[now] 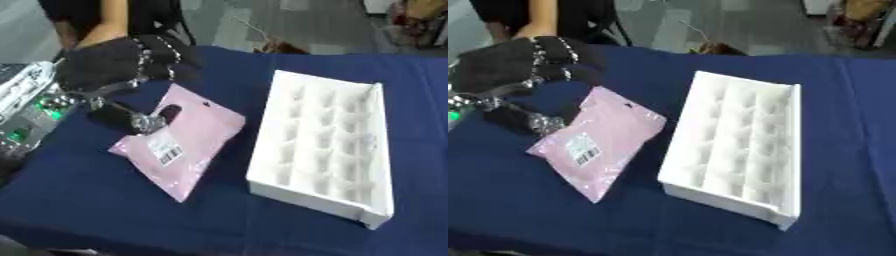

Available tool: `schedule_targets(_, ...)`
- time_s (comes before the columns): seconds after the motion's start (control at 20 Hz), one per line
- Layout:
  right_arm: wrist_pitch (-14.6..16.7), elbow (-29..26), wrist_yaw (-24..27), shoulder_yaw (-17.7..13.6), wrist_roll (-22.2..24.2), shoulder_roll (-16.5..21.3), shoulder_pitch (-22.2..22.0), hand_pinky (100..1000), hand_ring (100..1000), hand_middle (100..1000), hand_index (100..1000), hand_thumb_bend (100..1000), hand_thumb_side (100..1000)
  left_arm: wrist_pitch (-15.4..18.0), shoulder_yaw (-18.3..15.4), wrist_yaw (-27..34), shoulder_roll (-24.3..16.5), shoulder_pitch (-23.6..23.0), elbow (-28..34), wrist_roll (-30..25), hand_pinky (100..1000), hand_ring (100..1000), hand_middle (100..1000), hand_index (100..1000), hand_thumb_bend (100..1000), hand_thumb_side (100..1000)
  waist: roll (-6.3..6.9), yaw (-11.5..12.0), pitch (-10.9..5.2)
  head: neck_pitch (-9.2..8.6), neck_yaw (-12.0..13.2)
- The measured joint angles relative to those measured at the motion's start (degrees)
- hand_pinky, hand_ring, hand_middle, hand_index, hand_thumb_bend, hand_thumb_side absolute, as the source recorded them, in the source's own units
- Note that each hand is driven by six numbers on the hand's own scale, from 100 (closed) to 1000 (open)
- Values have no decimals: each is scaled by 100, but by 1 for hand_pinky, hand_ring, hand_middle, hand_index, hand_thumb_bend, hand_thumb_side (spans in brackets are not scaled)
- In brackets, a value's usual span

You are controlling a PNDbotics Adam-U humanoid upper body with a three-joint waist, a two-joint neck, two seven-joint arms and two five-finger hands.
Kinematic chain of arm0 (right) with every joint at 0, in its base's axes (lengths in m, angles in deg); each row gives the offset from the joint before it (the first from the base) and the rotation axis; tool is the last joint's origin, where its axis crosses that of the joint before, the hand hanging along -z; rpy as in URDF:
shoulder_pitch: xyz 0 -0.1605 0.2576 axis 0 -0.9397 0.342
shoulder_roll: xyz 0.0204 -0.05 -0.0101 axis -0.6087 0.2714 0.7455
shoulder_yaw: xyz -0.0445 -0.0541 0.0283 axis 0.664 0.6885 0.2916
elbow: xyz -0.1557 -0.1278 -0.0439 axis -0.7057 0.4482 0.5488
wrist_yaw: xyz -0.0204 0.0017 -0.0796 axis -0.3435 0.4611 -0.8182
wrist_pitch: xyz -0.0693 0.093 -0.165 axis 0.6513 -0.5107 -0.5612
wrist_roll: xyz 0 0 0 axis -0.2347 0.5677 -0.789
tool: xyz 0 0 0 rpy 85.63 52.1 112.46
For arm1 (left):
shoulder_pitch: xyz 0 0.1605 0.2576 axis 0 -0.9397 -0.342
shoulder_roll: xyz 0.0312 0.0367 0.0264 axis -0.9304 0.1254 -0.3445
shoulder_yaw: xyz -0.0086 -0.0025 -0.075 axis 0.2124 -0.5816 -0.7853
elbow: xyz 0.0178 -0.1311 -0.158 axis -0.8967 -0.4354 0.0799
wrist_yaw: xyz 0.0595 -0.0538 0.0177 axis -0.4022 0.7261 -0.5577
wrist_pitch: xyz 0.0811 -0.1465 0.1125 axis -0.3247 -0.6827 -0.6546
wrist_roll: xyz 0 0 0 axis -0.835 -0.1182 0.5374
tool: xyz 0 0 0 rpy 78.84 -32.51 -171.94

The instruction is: Pick up objects on the table and place them in the box.

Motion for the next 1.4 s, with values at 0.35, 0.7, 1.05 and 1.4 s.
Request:
schedule_targets(0.35,2,0,0,2,5,40,0,589,686,802,938,100,690,-389,239,484,-501,-127,1,-734,729,897,929,991,450,910,40,15,-30,0,0)
schedule_targets(0.7,10,0,0,4,13,41,0,589,686,802,938,100,692,-813,344,1638,-501,-28,2,-1490,720,891,945,1000,305,1000,40,-7,-29,0,0)
schedule_targets(1.05,25,1,0,32,28,41,-2,589,686,802,938,100,694,-1344,530,2646,-411,202,-41,-2133,699,876,968,1000,200,1000,36,-39,-29,0,0)
schedule_targets(1.4,40,2,5,36,43,41,-5,589,686,802,938,100,694,-2011,667,2904,-313,703,-697,-2449,736,900,974,1000,208,1000,21,-64,-29,0,2)
